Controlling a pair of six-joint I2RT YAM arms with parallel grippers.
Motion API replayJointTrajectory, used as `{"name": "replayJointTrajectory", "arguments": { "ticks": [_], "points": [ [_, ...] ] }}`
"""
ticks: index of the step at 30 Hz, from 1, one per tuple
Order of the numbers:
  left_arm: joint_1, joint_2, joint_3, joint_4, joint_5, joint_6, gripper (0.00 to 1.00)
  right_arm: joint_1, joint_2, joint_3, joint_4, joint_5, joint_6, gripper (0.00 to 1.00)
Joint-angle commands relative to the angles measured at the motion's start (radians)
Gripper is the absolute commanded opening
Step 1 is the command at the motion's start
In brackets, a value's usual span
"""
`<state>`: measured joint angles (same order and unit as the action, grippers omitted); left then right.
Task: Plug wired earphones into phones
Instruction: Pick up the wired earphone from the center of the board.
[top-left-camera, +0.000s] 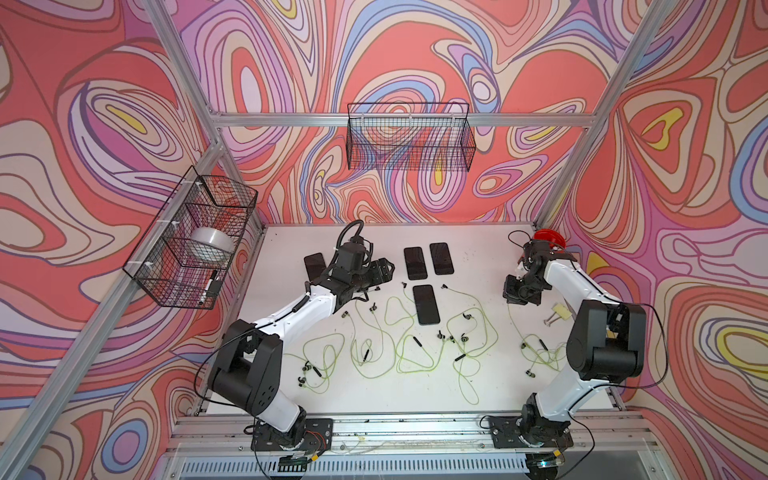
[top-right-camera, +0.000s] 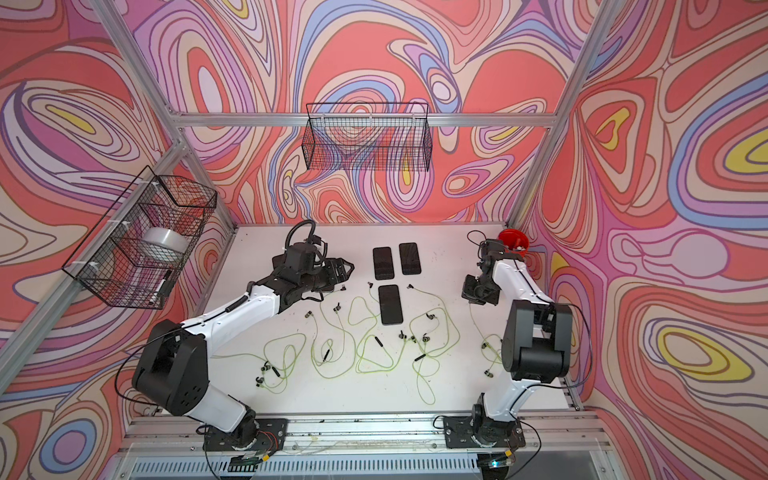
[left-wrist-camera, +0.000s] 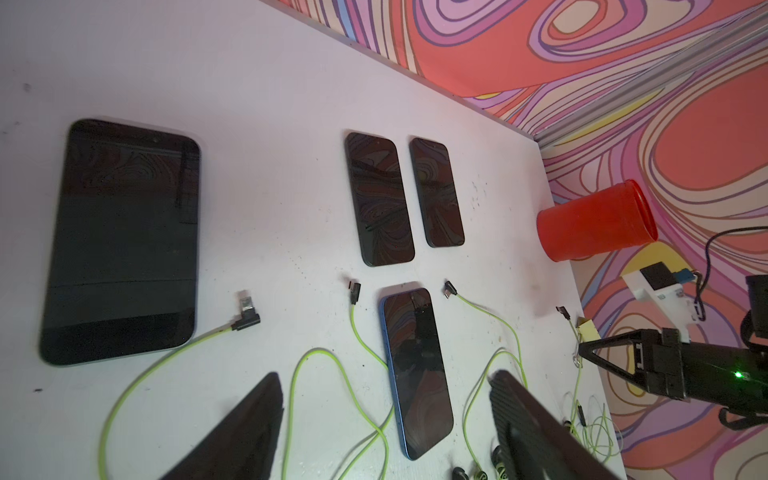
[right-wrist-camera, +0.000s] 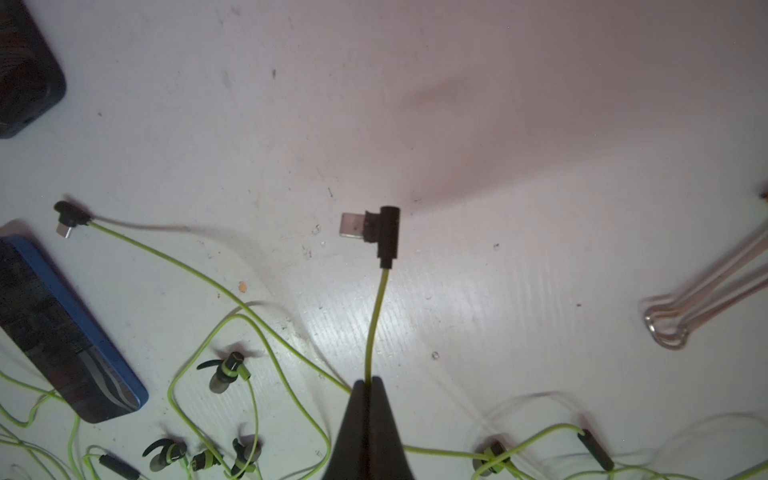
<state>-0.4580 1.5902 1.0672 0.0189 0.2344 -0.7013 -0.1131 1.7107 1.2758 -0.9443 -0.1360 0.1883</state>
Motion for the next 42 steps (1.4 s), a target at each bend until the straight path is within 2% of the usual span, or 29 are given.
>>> {"name": "replayJointTrajectory", "arguments": {
  "ticks": [1, 5, 11, 15, 24, 37, 40, 42],
  "points": [
    [-0.030, 0.066, 0.044, 0.106, 0.109, -0.104, 0.76, 0.082, -0.061, 0.047, -0.011, -0.097, -0.008, 0.00],
    [-0.077, 0.192, 0.073, 0.307, 0.265, -0.262, 0.71, 0.185, -0.068, 0.078, -0.004, -0.174, 0.018, 0.00],
    [-0.128, 0.356, 0.148, 0.506, 0.376, -0.381, 0.68, 0.288, -0.083, 0.079, 0.049, -0.283, 0.059, 0.00],
    [-0.138, 0.417, 0.170, 0.596, 0.396, -0.458, 0.62, 0.319, -0.093, 0.071, 0.067, -0.313, 0.073, 0.00],
    [-0.151, 0.486, 0.197, 0.658, 0.401, -0.534, 0.47, 0.362, -0.111, 0.039, 0.134, -0.369, 0.114, 0.00],
    [-0.151, 0.510, 0.192, 0.693, 0.406, -0.581, 0.23, 0.368, -0.102, 0.016, 0.159, -0.371, 0.112, 0.00],
    [-0.153, 0.514, 0.192, 0.697, 0.410, -0.586, 0.23, 0.368, -0.102, 0.016, 0.162, -0.370, 0.112, 0.00],
    [-0.153, 0.518, 0.192, 0.699, 0.414, -0.588, 0.26, 0.368, -0.102, 0.016, 0.162, -0.365, 0.112, 0.00]
  ]
}}
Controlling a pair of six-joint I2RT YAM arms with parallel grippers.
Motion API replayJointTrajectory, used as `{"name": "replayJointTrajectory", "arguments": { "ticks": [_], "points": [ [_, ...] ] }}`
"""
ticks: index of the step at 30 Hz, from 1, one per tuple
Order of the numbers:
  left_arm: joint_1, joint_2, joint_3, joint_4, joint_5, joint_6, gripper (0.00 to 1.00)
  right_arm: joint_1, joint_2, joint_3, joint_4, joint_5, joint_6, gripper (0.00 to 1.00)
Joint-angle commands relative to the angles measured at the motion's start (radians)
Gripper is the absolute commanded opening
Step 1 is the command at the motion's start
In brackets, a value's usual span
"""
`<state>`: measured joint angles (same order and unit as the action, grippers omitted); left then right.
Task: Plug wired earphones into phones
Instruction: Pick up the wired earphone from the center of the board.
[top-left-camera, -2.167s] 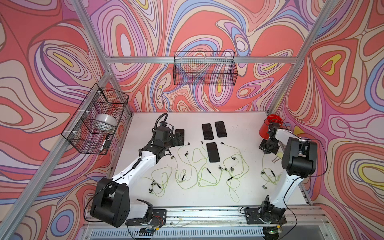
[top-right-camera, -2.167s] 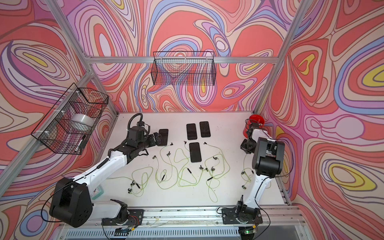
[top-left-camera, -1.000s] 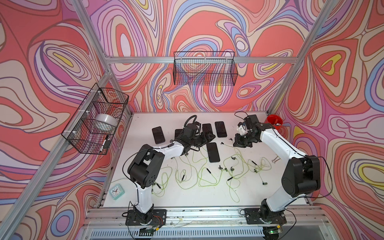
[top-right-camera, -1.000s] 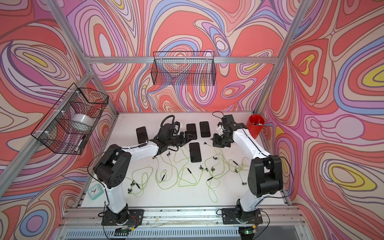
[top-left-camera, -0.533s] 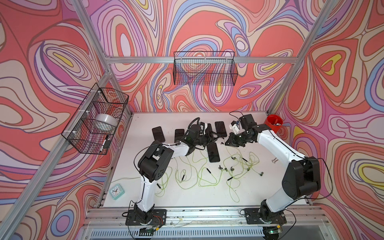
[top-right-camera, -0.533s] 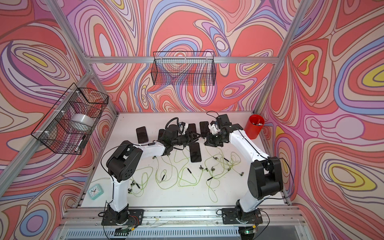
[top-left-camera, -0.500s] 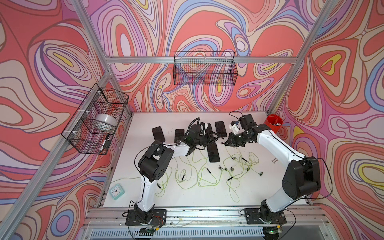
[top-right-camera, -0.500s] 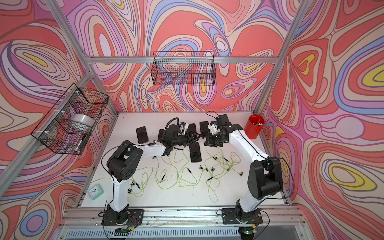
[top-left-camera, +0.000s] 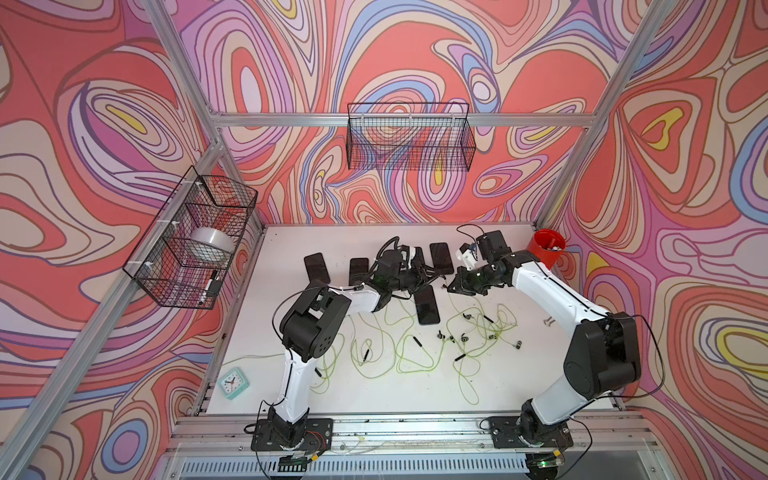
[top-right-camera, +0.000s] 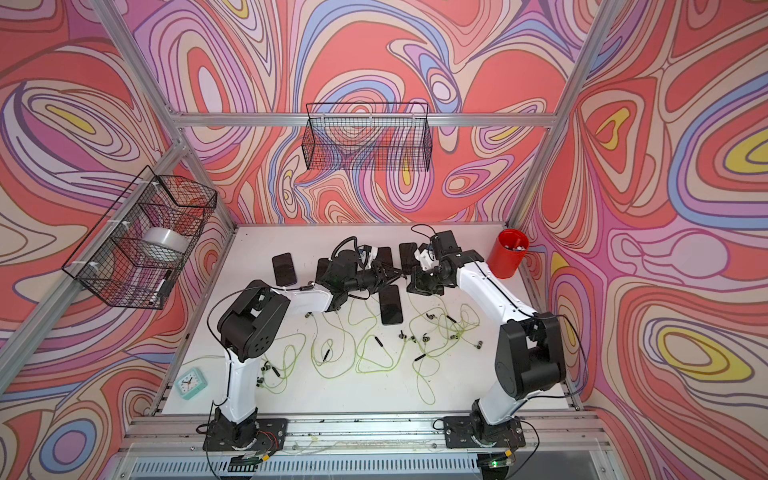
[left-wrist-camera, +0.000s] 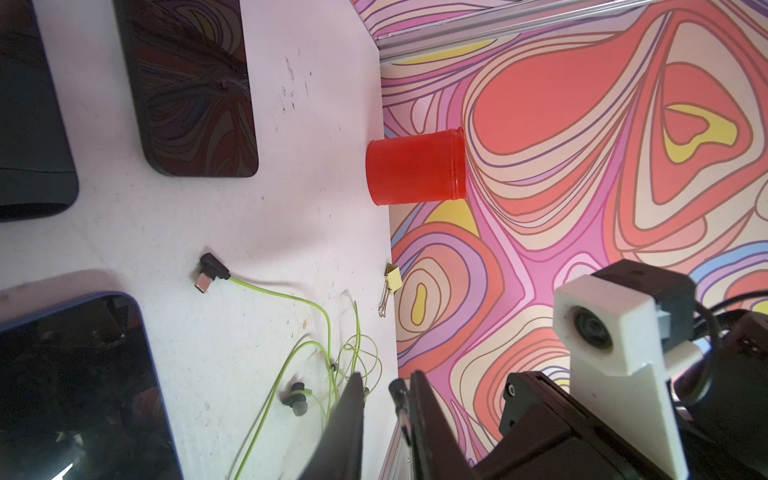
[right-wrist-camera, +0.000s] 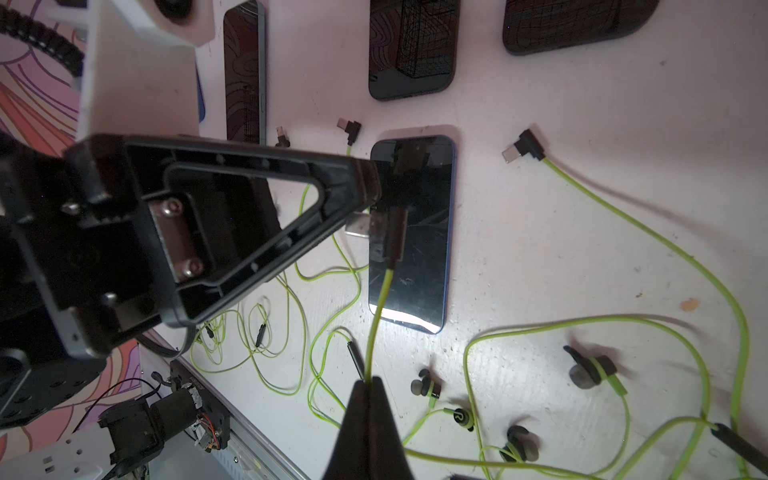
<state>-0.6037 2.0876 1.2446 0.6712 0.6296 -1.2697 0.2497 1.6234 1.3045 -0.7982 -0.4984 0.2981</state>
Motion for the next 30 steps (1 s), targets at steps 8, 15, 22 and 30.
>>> {"name": "replayJointTrajectory", "arguments": {
  "ticks": [8, 15, 22, 30],
  "points": [
    [-0.011, 0.031, 0.016, 0.068, 0.039, -0.037, 0.30, 0.005, -0.008, -0.019, 0.023, 0.003, 0.001, 0.00],
    [-0.016, 0.033, 0.015, 0.071, 0.043, -0.042, 0.14, 0.006, -0.003, -0.032, 0.039, 0.006, 0.004, 0.00],
    [-0.016, 0.038, 0.013, 0.089, 0.042, -0.057, 0.00, 0.005, -0.003, -0.031, 0.043, 0.005, 0.025, 0.00],
    [-0.016, 0.043, 0.027, 0.130, 0.059, -0.058, 0.00, -0.189, -0.058, -0.093, 0.174, -0.228, 0.084, 0.54]
  ]
}}
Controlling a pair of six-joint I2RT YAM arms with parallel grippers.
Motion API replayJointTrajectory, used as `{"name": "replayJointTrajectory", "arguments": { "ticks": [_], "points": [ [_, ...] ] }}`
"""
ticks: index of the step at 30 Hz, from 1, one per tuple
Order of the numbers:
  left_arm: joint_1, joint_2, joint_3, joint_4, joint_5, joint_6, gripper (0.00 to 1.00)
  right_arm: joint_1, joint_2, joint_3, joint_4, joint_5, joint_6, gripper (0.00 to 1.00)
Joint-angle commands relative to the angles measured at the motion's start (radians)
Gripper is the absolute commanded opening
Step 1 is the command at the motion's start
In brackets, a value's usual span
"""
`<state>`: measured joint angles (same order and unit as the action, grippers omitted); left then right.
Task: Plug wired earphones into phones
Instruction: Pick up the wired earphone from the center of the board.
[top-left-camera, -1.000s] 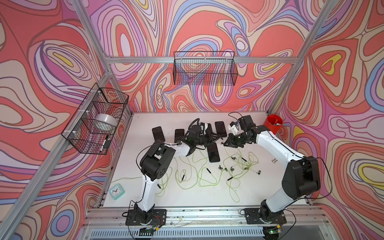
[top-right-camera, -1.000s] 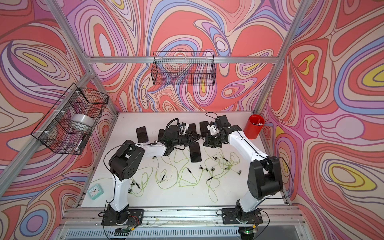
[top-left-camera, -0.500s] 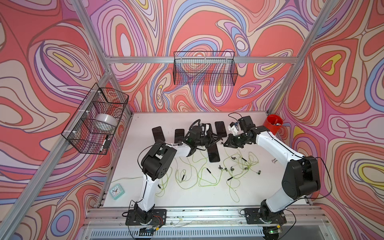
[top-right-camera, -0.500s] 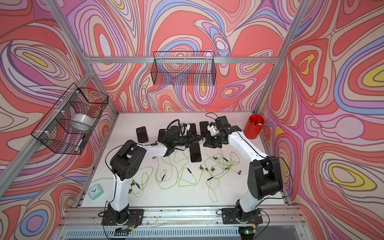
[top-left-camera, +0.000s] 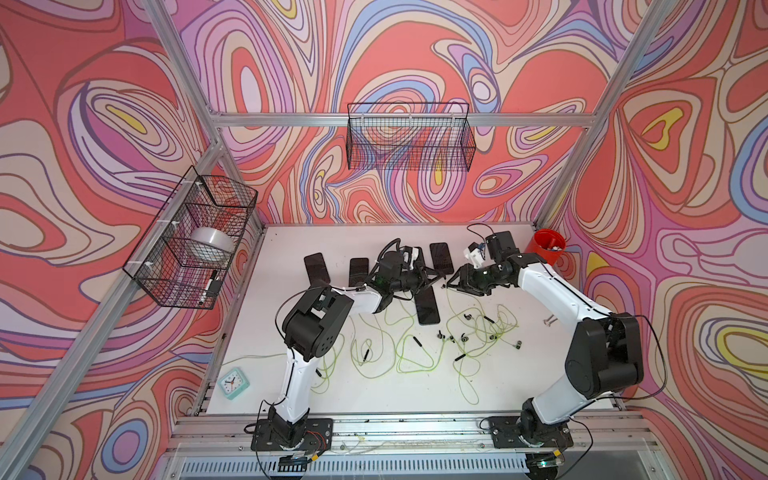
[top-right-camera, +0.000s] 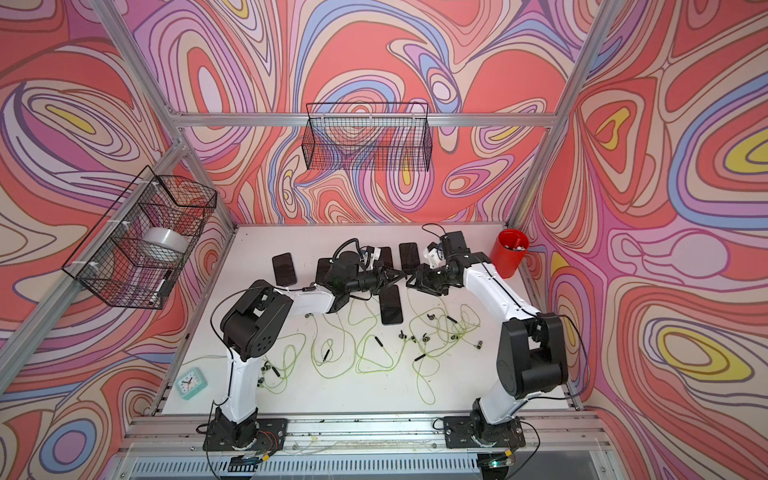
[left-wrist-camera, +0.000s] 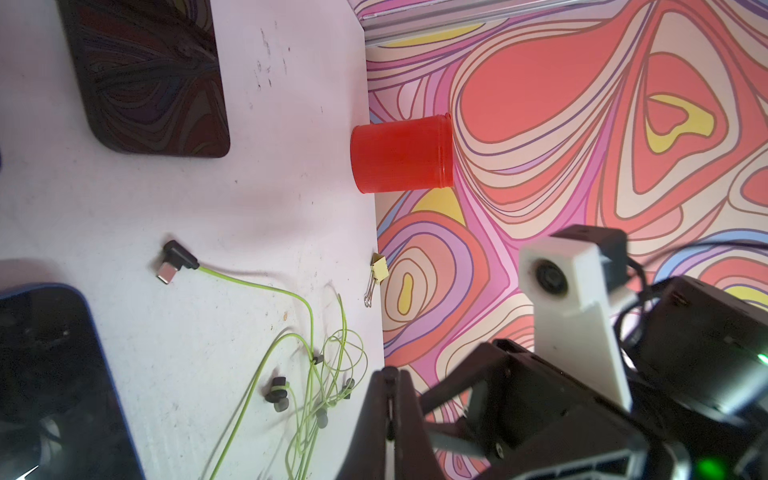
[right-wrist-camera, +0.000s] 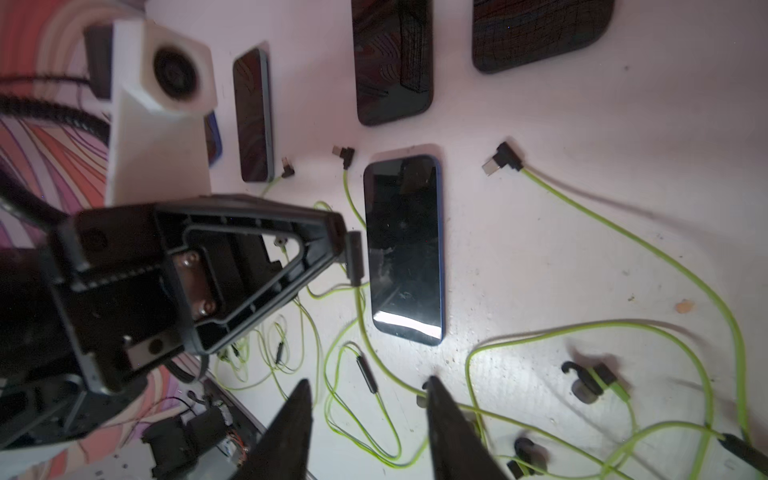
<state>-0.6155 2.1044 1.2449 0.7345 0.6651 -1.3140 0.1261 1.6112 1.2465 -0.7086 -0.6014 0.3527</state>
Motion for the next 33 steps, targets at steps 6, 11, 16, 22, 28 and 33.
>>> {"name": "replayJointTrajectory", "arguments": {
  "ticks": [6, 11, 16, 22, 28, 33],
  "points": [
    [-0.004, 0.045, 0.079, 0.102, 0.088, -0.020, 0.00, -0.152, -0.039, -0.112, 0.251, -0.387, 0.027, 0.44],
    [-0.004, 0.074, 0.136, 0.134, 0.169, -0.046, 0.00, -0.197, -0.033, -0.155, 0.328, -0.498, 0.017, 0.31],
    [-0.004, 0.113, 0.177, 0.239, 0.225, -0.125, 0.00, -0.206, -0.001, -0.147, 0.344, -0.559, 0.014, 0.27],
    [-0.009, 0.120, 0.188, 0.244, 0.233, -0.131, 0.00, -0.206, 0.031, -0.148, 0.410, -0.597, 0.060, 0.16],
    [-0.018, 0.126, 0.204, 0.245, 0.238, -0.131, 0.00, -0.206, 0.048, -0.144, 0.431, -0.606, 0.075, 0.21],
    [-0.026, 0.126, 0.206, 0.235, 0.239, -0.125, 0.00, -0.204, 0.061, -0.142, 0.456, -0.615, 0.093, 0.18]
  ]
}}
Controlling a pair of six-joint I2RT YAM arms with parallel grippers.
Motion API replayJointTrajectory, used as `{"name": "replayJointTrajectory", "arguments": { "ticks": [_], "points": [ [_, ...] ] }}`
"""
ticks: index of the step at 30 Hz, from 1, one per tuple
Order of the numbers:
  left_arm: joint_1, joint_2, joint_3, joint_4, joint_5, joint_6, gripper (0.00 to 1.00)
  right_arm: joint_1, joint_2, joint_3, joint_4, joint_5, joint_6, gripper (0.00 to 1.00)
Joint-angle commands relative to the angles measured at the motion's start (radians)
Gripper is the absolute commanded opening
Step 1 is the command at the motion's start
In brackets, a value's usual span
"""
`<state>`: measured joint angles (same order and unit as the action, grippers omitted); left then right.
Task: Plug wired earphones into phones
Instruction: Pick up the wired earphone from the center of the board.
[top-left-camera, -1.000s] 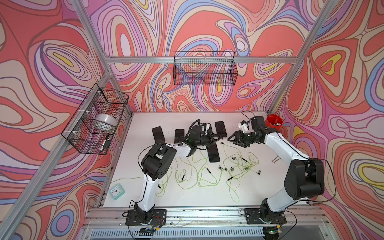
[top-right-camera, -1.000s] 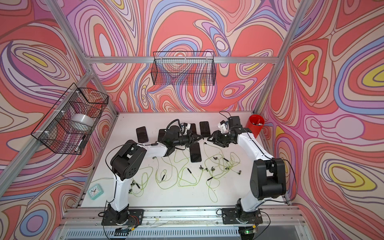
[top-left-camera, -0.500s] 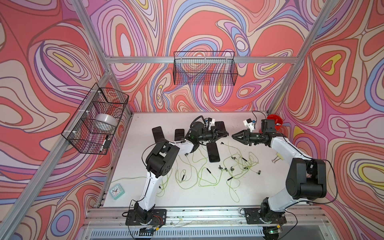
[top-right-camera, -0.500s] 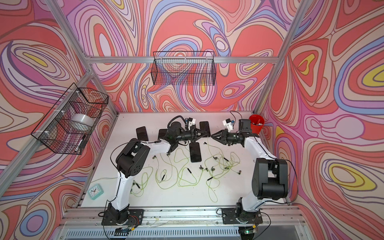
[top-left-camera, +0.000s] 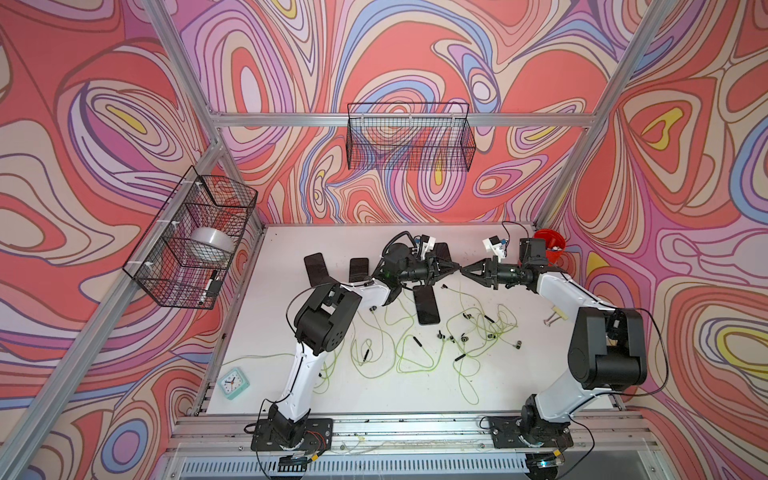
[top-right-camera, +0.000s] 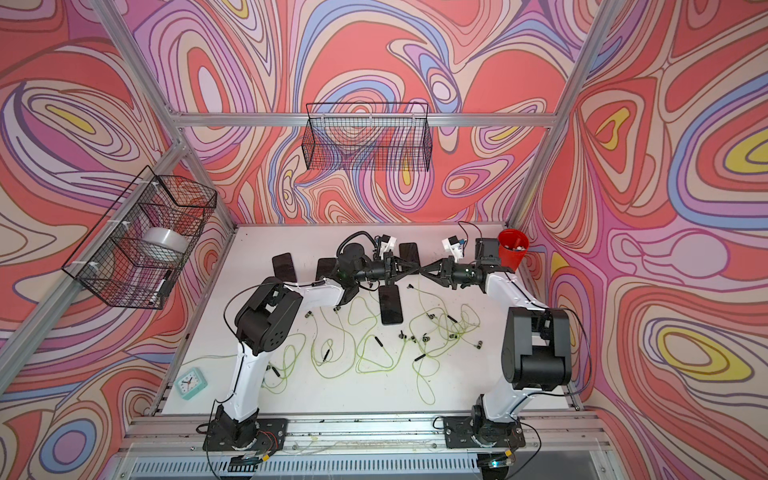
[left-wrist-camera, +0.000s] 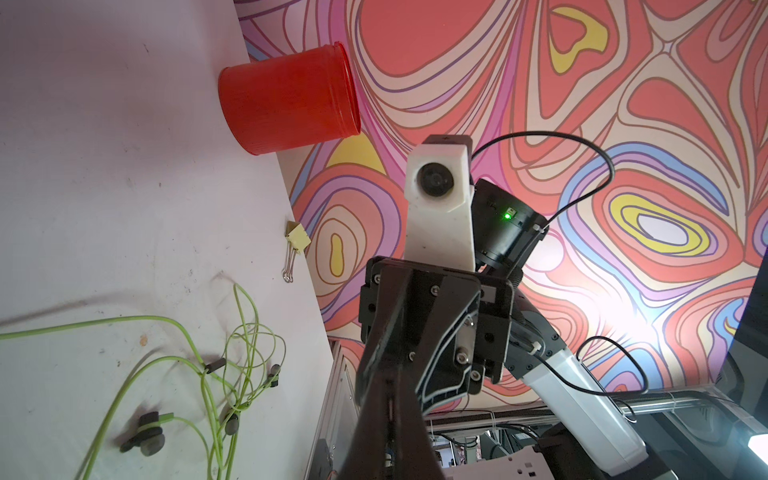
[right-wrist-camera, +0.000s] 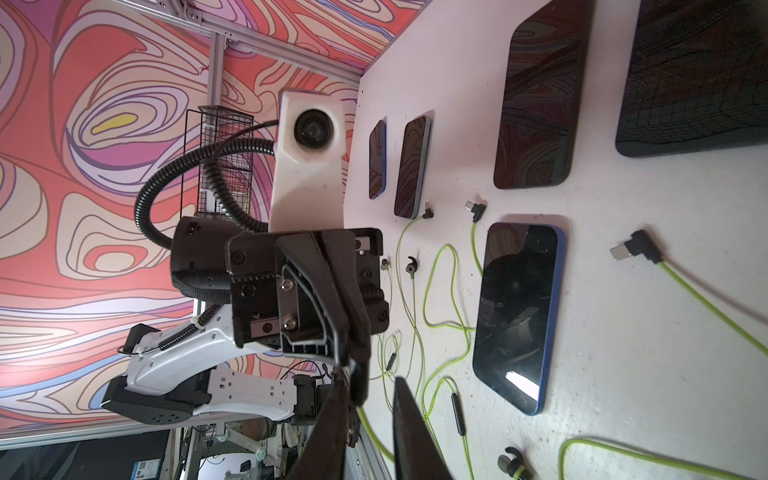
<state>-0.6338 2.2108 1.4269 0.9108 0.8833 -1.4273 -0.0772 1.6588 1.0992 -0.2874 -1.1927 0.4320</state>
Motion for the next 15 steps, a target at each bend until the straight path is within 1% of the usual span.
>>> {"name": "replayJointTrajectory", "arguments": {
  "ticks": [1, 3, 11, 15],
  "points": [
    [-0.009, 0.020, 0.024, 0.051, 0.020, -0.007, 0.00, 0.000, 0.014, 0.005, 0.041, -0.027, 0.019, 0.16],
    [-0.010, 0.020, 0.025, 0.043, 0.017, -0.004, 0.00, 0.001, 0.014, 0.004, 0.045, -0.028, 0.026, 0.12],
    [-0.016, 0.029, 0.039, 0.040, 0.008, -0.002, 0.00, 0.008, 0.022, -0.007, 0.077, -0.031, 0.056, 0.10],
    [-0.017, 0.030, 0.035, 0.044, 0.002, 0.001, 0.00, 0.010, 0.023, -0.012, 0.086, -0.033, 0.062, 0.04]
  ]
}}
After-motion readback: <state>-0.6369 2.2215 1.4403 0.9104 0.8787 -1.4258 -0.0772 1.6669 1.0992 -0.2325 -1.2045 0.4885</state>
